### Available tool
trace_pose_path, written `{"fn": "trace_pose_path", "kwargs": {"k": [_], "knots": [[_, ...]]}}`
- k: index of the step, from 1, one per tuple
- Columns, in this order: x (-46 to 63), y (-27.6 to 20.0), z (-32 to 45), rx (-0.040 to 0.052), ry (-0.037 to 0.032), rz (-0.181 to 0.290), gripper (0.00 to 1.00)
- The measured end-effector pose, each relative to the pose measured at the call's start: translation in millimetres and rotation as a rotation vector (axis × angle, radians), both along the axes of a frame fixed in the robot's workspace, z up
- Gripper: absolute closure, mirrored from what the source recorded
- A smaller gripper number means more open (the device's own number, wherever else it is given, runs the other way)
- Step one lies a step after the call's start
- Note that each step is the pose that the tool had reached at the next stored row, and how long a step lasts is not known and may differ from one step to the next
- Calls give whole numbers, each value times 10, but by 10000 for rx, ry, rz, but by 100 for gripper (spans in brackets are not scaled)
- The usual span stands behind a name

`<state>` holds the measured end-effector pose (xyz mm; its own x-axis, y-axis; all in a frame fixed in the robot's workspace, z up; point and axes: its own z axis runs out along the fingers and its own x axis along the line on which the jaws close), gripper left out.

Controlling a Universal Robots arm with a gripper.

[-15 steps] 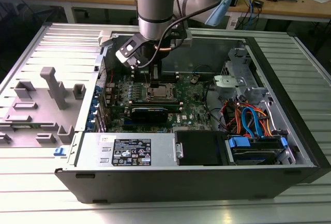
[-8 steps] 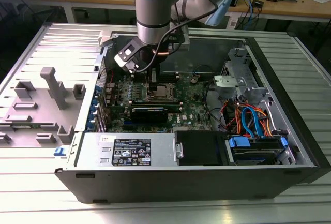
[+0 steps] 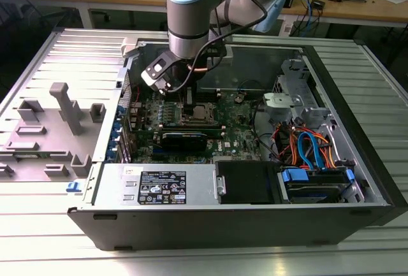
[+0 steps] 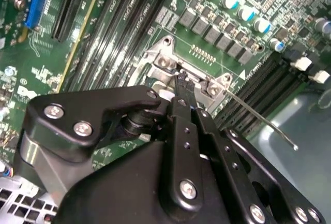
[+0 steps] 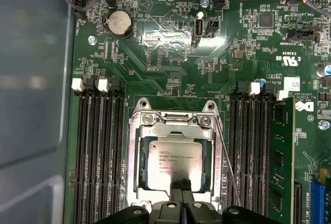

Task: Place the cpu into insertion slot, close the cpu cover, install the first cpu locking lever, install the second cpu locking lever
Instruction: 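Close the cpu cover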

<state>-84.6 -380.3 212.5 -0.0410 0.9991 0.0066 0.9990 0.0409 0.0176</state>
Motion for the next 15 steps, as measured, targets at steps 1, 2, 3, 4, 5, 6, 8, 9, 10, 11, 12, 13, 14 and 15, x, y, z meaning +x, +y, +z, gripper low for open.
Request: {"fn": "trace_pose_path", "kwargs": {"k": [1, 2, 3, 4, 5, 6, 8, 9, 10, 11, 12, 13, 14, 15], "knots": [[0, 0, 10, 0, -7, 0, 89], [0, 0, 12, 3, -16, 0, 89], [0, 0, 12, 3, -18, 0, 89], [12, 1, 13, 1, -17, 0, 89], [40, 0, 13, 1, -17, -1, 89], [77, 0, 13, 0, -17, 0, 89], [123, 0, 12, 1, -17, -8, 89], [160, 1, 13, -6, -17, -22, 89], [180, 1, 13, -10, -16, -37, 89], [202, 0, 13, -14, -17, -49, 89], [220, 1, 13, -16, -16, -60, 89], [231, 0, 13, -17, -16, -72, 89], [231, 0, 13, -17, -16, -75, 89], [231, 0, 13, -16, -16, -75, 89]]}}
